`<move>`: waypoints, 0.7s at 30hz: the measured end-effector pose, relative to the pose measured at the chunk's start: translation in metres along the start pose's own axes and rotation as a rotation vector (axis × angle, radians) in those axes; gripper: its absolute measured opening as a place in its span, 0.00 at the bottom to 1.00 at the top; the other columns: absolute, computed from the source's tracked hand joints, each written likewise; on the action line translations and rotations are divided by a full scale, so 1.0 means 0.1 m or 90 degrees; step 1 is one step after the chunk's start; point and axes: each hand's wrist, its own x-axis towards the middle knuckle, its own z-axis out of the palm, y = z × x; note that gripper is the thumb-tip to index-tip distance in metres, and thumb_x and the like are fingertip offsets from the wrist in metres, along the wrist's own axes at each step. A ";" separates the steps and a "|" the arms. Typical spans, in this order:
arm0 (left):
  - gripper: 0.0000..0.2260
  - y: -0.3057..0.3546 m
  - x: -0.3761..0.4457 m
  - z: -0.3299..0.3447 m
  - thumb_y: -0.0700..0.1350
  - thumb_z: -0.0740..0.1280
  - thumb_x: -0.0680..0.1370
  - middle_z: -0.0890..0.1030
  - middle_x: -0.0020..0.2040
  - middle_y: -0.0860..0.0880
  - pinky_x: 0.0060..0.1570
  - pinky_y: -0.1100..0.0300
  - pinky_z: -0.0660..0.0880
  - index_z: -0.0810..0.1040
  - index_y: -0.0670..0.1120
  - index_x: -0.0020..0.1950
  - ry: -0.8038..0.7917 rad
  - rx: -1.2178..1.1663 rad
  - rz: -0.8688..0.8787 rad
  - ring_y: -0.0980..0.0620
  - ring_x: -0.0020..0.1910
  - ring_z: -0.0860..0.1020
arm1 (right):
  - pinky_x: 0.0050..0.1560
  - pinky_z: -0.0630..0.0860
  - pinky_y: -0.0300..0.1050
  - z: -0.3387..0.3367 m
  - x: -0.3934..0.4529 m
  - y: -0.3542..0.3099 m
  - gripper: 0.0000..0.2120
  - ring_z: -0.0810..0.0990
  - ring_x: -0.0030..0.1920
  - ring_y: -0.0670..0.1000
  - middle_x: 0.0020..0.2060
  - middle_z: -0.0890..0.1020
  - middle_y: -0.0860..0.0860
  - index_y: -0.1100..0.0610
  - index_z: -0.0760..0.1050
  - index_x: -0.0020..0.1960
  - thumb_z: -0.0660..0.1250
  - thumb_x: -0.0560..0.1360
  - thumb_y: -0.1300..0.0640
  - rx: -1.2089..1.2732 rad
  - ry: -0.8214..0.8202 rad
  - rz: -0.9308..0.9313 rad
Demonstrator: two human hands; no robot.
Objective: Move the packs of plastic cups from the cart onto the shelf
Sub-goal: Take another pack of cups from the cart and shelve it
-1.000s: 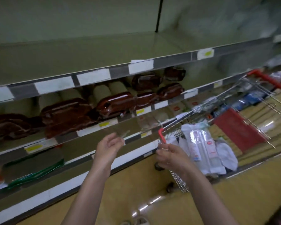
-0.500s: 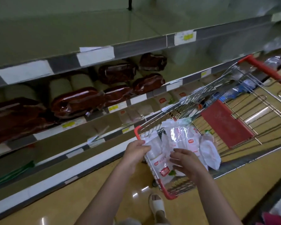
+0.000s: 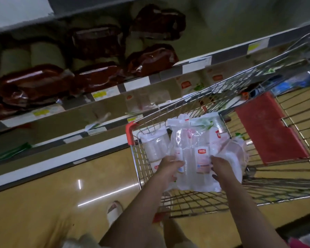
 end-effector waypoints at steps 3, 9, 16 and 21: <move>0.29 0.01 0.05 0.08 0.46 0.70 0.74 0.72 0.68 0.47 0.55 0.50 0.73 0.65 0.49 0.73 -0.014 0.018 0.005 0.47 0.61 0.73 | 0.48 0.72 0.48 0.07 0.07 0.00 0.22 0.72 0.51 0.55 0.51 0.74 0.56 0.65 0.72 0.64 0.50 0.82 0.51 0.076 -0.019 0.020; 0.30 -0.01 0.02 0.09 0.53 0.75 0.68 0.74 0.60 0.59 0.61 0.45 0.71 0.65 0.51 0.65 -0.040 0.014 0.031 0.49 0.61 0.72 | 0.49 0.73 0.50 0.06 0.04 -0.04 0.29 0.76 0.44 0.56 0.45 0.79 0.56 0.58 0.76 0.59 0.49 0.79 0.38 0.127 -0.139 0.077; 0.23 -0.02 -0.13 -0.04 0.40 0.79 0.64 0.83 0.49 0.46 0.48 0.49 0.81 0.72 0.47 0.54 0.124 -0.043 0.153 0.48 0.45 0.83 | 0.42 0.73 0.45 0.20 -0.23 -0.30 0.15 0.74 0.41 0.52 0.42 0.80 0.55 0.58 0.81 0.49 0.58 0.79 0.52 0.107 -0.368 0.028; 0.23 0.07 -0.34 -0.40 0.37 0.77 0.66 0.85 0.52 0.45 0.42 0.52 0.82 0.77 0.44 0.59 0.051 -0.078 0.212 0.45 0.47 0.84 | 0.40 0.72 0.41 0.13 -0.36 -0.50 0.15 0.78 0.46 0.51 0.48 0.82 0.53 0.58 0.77 0.60 0.69 0.73 0.60 0.016 -0.293 -0.165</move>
